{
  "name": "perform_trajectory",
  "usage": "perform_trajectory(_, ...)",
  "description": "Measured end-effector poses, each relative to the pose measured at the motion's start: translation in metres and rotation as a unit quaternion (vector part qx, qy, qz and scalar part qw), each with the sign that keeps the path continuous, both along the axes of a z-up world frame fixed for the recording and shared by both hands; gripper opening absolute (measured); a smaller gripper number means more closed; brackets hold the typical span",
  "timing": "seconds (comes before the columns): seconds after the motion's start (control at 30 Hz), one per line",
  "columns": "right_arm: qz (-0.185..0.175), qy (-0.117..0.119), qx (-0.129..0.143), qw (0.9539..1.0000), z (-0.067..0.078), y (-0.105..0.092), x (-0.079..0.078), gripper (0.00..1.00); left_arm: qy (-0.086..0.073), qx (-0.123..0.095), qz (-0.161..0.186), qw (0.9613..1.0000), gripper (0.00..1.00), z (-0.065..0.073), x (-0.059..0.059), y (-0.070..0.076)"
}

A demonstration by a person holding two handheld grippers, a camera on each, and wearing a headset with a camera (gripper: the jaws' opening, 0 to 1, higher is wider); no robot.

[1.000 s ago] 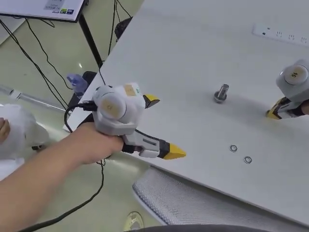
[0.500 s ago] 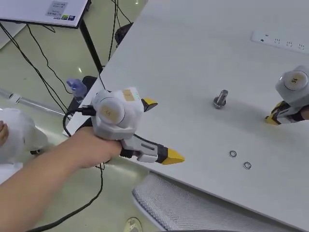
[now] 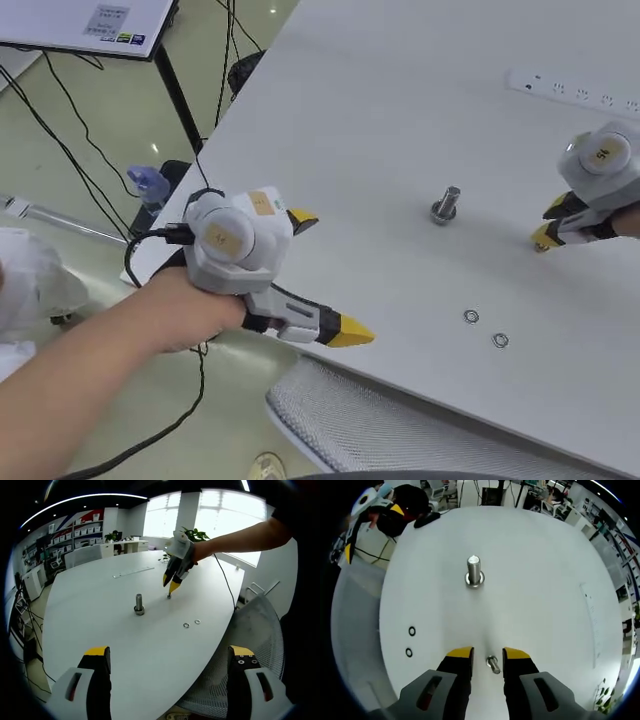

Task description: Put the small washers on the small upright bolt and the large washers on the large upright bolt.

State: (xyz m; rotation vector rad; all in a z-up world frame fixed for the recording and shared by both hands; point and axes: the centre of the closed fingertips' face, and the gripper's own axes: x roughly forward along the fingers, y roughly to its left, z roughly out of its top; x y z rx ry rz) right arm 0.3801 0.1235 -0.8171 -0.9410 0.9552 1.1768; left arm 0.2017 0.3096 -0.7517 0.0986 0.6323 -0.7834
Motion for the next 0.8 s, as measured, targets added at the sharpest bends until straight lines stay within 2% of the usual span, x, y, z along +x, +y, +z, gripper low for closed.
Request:
perform_trajectory(0.07,0.003,-0.001,0.005,1.0000,0.000,0.003,0.004,0.24,-0.001,0.000,0.001,1.0000,0.98,0.001,0.000,0.000)
perform_trajectory(0.23,0.015,-0.002,0.018,0.9997,0.008,0.014,-0.005,0.25,-0.004,0.004,0.000,1.0000,0.98,0.002,0.001,0.002)
perform_trajectory(0.5,0.029,0.012,0.025,0.9992,0.012,0.022,-0.039,0.26,-0.009,0.004,-0.001,1.0000,0.97,0.005,0.003,0.000)
perform_trajectory(0.8,0.045,0.022,0.023,0.9985,0.007,0.024,-0.066,0.27,-0.010,0.006,-0.002,0.9999,0.96,0.004,-0.001,0.001)
